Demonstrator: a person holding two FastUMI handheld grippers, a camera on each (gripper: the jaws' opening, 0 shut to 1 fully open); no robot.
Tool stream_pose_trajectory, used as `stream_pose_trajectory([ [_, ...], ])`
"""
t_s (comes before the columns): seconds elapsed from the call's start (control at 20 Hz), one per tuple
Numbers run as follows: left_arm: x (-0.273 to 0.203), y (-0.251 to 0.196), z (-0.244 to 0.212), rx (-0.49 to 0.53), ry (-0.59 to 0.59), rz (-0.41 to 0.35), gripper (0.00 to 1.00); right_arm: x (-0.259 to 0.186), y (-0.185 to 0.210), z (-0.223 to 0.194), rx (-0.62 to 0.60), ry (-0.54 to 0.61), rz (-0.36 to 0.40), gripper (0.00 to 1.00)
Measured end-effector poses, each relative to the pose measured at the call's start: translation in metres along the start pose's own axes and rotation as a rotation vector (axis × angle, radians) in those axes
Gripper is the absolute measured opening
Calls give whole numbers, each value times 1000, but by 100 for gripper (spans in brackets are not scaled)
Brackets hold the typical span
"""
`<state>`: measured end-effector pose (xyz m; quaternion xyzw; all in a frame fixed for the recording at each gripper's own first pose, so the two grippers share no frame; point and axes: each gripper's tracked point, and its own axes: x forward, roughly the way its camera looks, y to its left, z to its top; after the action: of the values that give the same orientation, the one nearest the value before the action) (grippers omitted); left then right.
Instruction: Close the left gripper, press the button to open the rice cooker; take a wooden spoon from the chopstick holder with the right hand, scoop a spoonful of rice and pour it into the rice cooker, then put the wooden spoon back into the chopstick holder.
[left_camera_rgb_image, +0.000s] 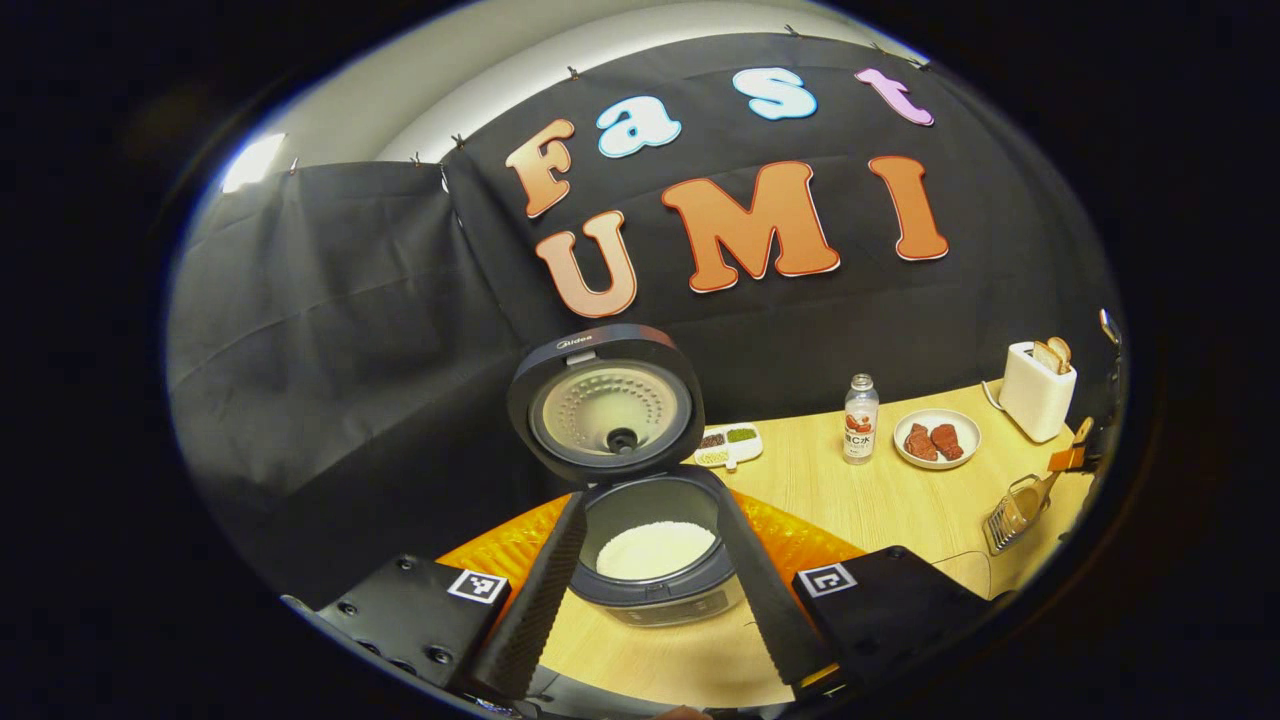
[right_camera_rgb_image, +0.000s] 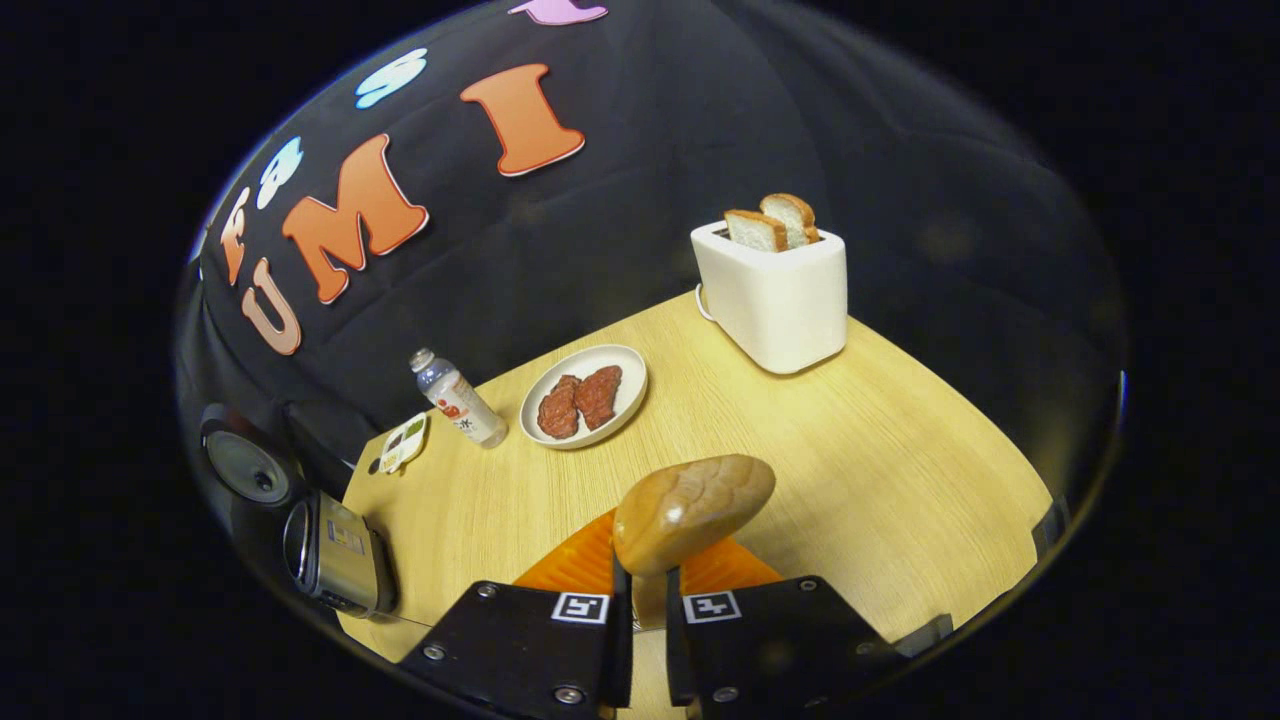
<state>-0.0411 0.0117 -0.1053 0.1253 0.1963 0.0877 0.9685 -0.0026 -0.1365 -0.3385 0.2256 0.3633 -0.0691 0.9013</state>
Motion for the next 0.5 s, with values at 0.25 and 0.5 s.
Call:
stream_pose_trajectory([
  [0.25, 13, 13, 1, -33, -43, -28, 82, -52, 40, 44, -9, -121, 41, 13],
  [0.5, 21, 22, -15, -77, -44, -73, 100, -102, 104, 26, -71, -100, 158, 13],
])
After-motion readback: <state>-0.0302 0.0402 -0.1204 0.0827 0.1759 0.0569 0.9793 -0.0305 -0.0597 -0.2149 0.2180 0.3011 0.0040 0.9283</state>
